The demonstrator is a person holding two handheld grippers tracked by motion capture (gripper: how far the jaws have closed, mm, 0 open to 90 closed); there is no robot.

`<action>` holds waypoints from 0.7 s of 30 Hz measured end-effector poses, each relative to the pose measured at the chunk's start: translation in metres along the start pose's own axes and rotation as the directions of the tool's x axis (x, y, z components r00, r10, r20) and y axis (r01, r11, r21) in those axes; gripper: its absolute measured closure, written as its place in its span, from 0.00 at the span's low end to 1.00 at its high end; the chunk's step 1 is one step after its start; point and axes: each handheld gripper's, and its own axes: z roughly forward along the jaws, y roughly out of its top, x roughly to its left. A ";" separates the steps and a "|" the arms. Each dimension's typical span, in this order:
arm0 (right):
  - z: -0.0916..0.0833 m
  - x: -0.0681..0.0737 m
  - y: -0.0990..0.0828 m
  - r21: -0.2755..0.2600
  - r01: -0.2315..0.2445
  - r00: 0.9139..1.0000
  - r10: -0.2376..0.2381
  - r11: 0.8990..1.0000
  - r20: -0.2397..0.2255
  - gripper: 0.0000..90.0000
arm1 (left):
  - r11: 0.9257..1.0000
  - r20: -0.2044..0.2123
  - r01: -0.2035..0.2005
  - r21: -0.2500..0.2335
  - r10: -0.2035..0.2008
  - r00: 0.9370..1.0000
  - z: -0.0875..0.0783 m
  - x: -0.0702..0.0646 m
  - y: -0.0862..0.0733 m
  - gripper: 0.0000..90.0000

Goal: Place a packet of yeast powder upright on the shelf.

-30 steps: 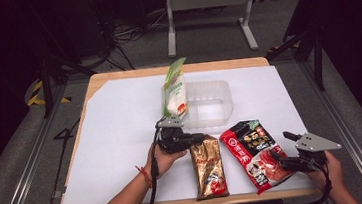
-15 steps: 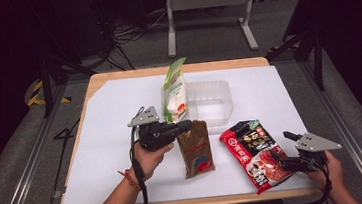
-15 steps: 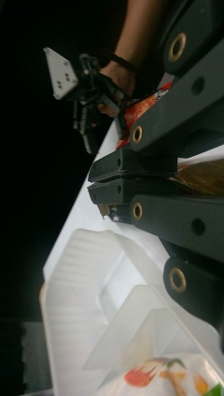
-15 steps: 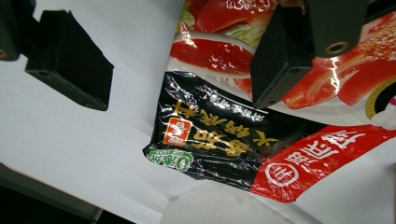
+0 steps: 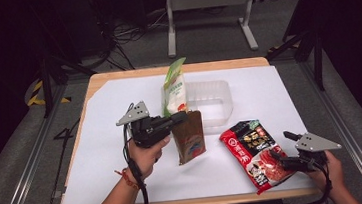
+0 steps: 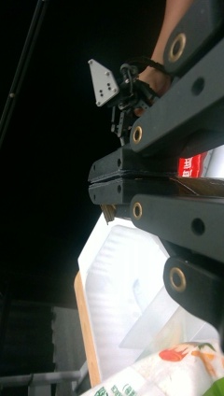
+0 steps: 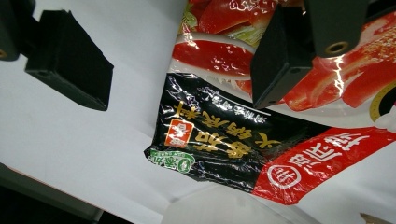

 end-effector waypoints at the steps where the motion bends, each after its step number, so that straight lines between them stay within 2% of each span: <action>1: 0.000 0.000 0.000 0.001 0.000 1.000 0.000 1.000 -0.001 0.24 | 1.000 -0.002 0.003 -0.006 -0.003 1.000 0.000 0.000 0.001 0.98; 6: 0.000 0.000 0.000 0.002 0.001 1.000 -0.001 1.000 0.000 0.24 | 0.999 -0.047 -0.009 -0.031 0.007 0.999 -0.003 0.000 0.007 0.98; 11: 0.001 0.000 0.000 0.003 -0.003 1.000 0.003 1.000 0.000 0.24 | 0.996 -0.069 -0.019 -0.087 0.013 0.998 -0.004 -0.002 0.022 0.98; 12: 0.001 0.000 0.000 0.003 -0.004 1.000 0.004 1.000 0.001 0.24 | 0.996 -0.069 -0.019 -0.087 0.013 0.998 -0.004 -0.002 0.022 0.98; 13: 0.001 0.000 0.000 0.004 -0.005 1.000 0.005 1.000 0.001 0.24 | 0.995 -0.093 -0.036 -0.093 0.027 0.995 0.000 -0.004 0.029 0.98; 18: 0.001 0.000 -0.001 0.005 -0.001 1.000 0.001 1.000 0.003 0.24 | 0.996 -0.118 -0.038 -0.084 0.028 0.993 0.009 -0.003 0.038 0.98; 21: 0.001 0.000 -0.001 0.005 0.001 1.000 -0.001 1.000 0.003 0.24 | 0.996 -0.150 -0.032 -0.077 0.020 0.988 0.019 0.002 0.042 0.98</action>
